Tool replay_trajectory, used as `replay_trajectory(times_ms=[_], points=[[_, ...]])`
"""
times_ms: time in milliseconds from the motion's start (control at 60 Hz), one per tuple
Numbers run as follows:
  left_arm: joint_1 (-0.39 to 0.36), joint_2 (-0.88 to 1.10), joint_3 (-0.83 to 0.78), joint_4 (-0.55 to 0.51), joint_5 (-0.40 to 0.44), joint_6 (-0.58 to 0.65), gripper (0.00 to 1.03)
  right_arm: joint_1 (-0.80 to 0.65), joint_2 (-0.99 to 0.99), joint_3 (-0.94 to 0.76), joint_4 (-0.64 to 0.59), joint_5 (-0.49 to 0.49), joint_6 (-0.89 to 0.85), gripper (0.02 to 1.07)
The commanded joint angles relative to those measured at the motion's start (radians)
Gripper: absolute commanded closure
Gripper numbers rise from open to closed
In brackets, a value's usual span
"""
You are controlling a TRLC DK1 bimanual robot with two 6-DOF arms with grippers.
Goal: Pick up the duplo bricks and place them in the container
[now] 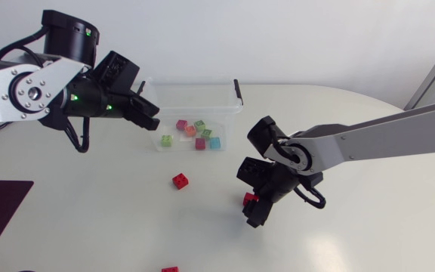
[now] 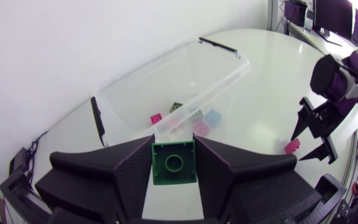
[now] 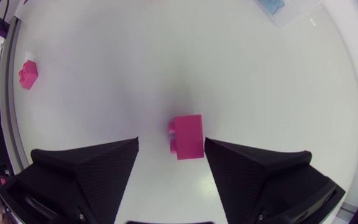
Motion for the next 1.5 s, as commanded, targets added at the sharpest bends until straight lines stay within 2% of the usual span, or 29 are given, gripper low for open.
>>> replay_trajectory(times_ms=[0,50,67,133,183,333,433,483,500,533,567,650,867,917,1150,1350,1483], points=[[0.005,0.008,0.053,0.027,0.007,-0.053,0.77,0.005,0.038,0.018,0.020,-0.012,-0.016,0.46],[0.002,0.026,0.073,0.041,0.007,-0.063,0.77,0.005,0.047,0.018,0.022,-0.012,-0.016,0.50],[0.003,0.051,0.092,0.055,0.007,-0.075,0.77,0.005,0.056,0.018,0.023,-0.012,-0.014,0.57],[0.003,0.089,0.122,0.070,0.007,-0.087,0.77,0.004,0.053,0.017,0.023,-0.012,-0.013,0.69],[0.010,0.137,0.151,0.104,0.007,-0.098,0.77,0.004,0.027,0.017,0.020,-0.015,-0.007,0.85],[0.016,0.266,0.218,0.174,0.007,-0.093,0.76,0.004,-0.048,0.038,-0.034,-0.013,-0.004,0.85],[0.036,0.373,0.304,0.176,0.007,-0.098,0.75,0.004,-0.102,0.089,-0.087,-0.012,0.013,0.85],[0.037,0.408,0.332,0.174,0.007,-0.096,0.61,0.004,-0.126,0.123,-0.109,-0.012,0.021,0.85],[0.039,0.422,0.343,0.174,0.007,-0.095,0.48,0.004,-0.139,0.141,-0.120,-0.012,0.025,0.85],[0.039,0.436,0.353,0.170,0.007,-0.092,0.30,0.004,-0.148,0.163,-0.129,-0.013,0.033,0.85],[0.040,0.442,0.356,0.165,0.006,-0.089,0.15,0.002,-0.160,0.186,-0.132,-0.013,0.044,0.85],[0.042,0.425,0.341,0.154,0.006,-0.087,0.07,-0.002,-0.172,0.262,-0.159,-0.013,0.056,0.85],[0.068,0.220,0.226,0.073,0.055,-0.052,0.06,-0.010,-0.143,0.453,-0.179,-0.010,0.111,0.85],[0.068,0.157,0.181,0.030,0.059,-0.015,0.06,-0.011,-0.113,0.512,-0.179,-0.001,0.124,0.85],[0.046,-0.072,-0.073,-0.048,0.118,0.143,0.06,-0.027,0.044,0.779,-0.190,-0.001,0.176,0.85],[0.010,-0.147,-0.242,-0.137,0.177,0.298,0.06,-0.059,0.228,0.986,-0.185,-0.002,0.208,0.85],[-0.075,-0.199,-0.349,-0.183,0.183,0.361,0.06,-0.082,0.355,1.112,-0.193,-0.006,0.226,0.84]])
